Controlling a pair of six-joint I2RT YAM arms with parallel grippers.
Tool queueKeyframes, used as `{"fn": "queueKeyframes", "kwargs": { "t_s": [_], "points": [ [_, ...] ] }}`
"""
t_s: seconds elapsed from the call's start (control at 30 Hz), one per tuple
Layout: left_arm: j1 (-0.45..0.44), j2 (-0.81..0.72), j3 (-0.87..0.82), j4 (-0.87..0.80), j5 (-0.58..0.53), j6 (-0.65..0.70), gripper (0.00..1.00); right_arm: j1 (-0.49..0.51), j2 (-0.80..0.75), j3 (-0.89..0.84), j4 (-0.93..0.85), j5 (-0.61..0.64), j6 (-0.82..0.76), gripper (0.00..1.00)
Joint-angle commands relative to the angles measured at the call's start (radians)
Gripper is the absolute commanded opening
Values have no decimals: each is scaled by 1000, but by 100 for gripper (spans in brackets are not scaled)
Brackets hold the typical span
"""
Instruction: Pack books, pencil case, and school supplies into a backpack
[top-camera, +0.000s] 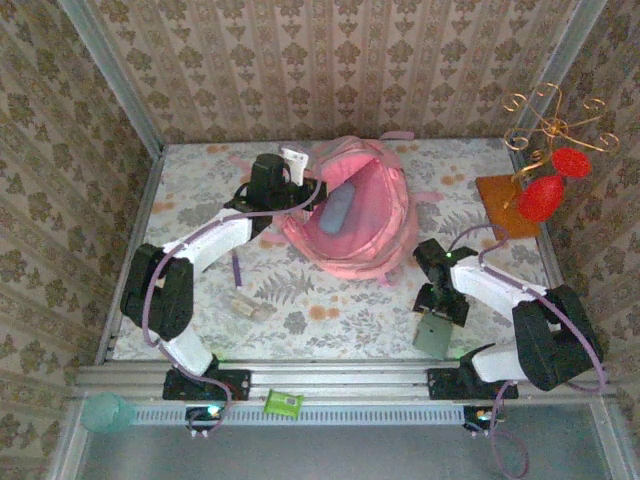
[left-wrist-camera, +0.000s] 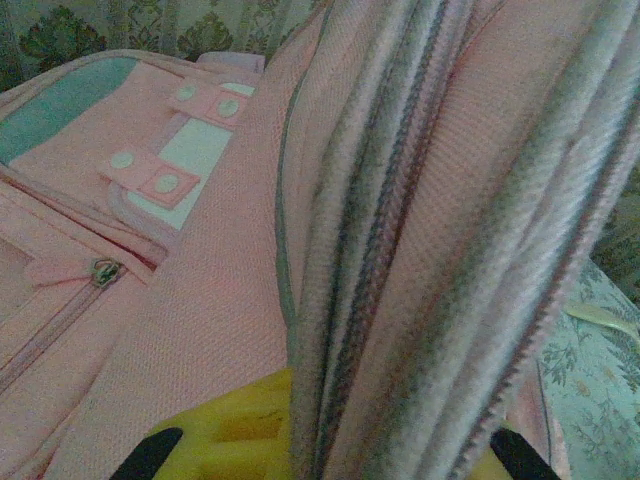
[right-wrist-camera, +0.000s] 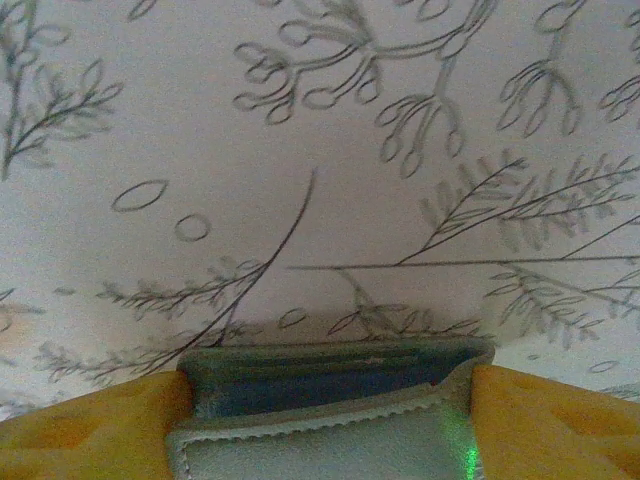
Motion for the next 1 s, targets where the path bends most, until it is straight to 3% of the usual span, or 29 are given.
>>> {"fn": "queueKeyframes", "kwargs": {
  "t_s": [0.0,0.17,0.3,0.43,0.57,0.7,0.83,0.97],
  "points": [
    [9,-27,10,170,57,-32,0,48,19,-10,147,-144,75,70],
    [9,-11,17,175,68,-47,0,116,79,93,276,-121,131,65],
    [9,-6,16,174,68,-52,0,139,165,212,294,-64,67,66],
    [9,-10,18,146,61,-40,0,142,190,271,224,40,-23,86],
    [9,-16,15,132,45,-30,0,192,114,262,142,135,-31,100],
    [9,-13,20,126,41,-24,0,271,53,180,183,95,71,100],
    [9,-10,27,109,41,-18,0,371,55,139,214,131,139,100],
    [9,-13,25,99,38,-21,0,391,96,81,271,125,174,100]
  ]
}}
